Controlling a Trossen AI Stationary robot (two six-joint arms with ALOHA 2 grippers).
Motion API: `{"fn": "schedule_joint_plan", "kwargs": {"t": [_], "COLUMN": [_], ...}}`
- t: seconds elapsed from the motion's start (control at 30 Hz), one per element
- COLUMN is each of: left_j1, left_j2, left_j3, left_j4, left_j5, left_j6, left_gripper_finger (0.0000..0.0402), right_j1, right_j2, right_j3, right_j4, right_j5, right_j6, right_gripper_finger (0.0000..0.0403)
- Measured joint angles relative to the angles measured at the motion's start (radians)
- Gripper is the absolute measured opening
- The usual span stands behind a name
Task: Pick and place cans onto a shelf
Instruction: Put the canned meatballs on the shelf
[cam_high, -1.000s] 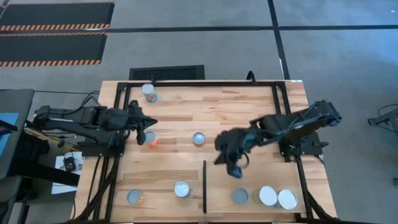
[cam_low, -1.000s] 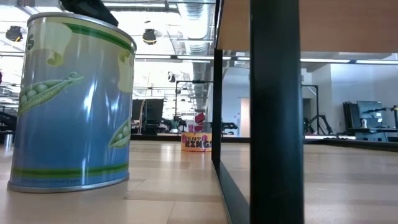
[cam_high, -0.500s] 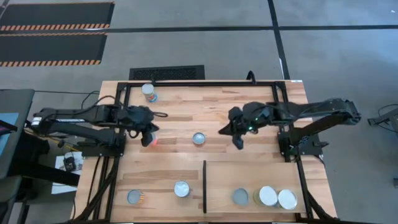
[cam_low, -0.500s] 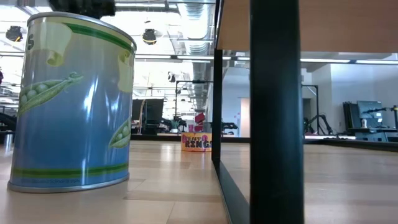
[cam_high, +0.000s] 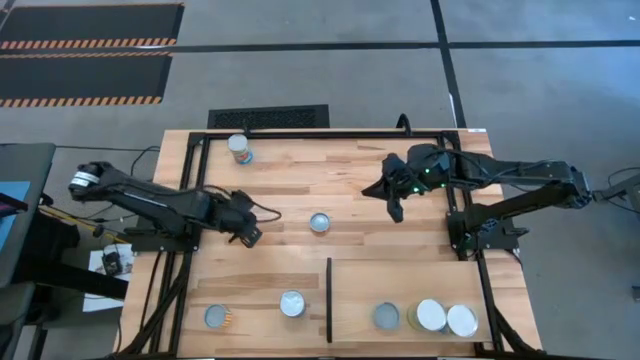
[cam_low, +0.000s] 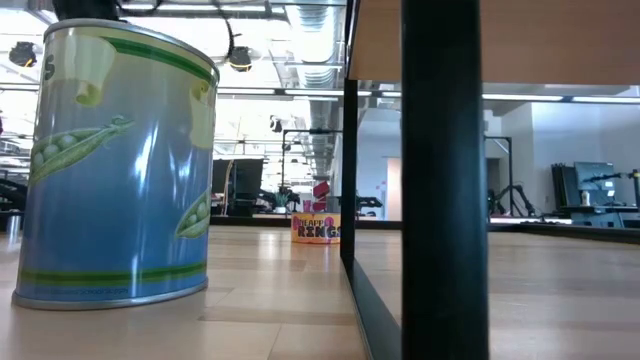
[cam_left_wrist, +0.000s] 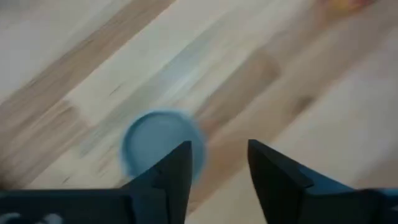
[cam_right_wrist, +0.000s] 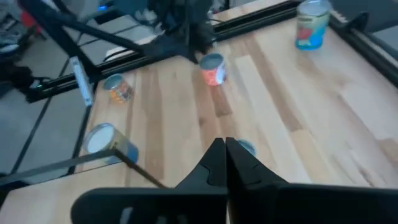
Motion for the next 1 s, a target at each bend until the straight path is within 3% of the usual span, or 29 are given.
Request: {"fn": "schedule_joint_plan", "kwargs": {"t": [0.13, 0.27, 0.43, 0.63, 1.0], "left_j1": [0.020, 0.050, 0.065, 0.080, 0.079], "left_j2": [0.078, 0.103, 0.099, 0.102, 0.102], "left_j3": [-0.001, -0.001, -0.001, -0.001, -0.001], "left_j4": [-0.119, -0.075, 0.016, -0.001, -0.005], "left_j5": [-0.053, -0.029, 0.007, 0.065, 0.044], "left_j6": [-0.079, 0.009, 0.030, -0.023, -0.049], "left_gripper_finger": [0.0179, 0.0191, 0.0192, 0.0192, 0.0175], "right_j1": [0.003, 0.022, 0.023, 0.016, 0.009], "right_j2": [-0.003, 0.003, 0.004, 0.004, 0.004], "right_j3": [0.000, 0.000, 0.001, 0.001, 0.001], "right_j4": [0.015, 0.034, 0.067, 0.065, 0.067], "right_j5": [0.033, 0.078, 0.078, 0.078, 0.077], "right_j6": [0.048, 0.063, 0.050, 0.032, -0.021], "right_gripper_finger": [0.0003, 0.0005, 0.0003, 0.0006, 0.0006]}}
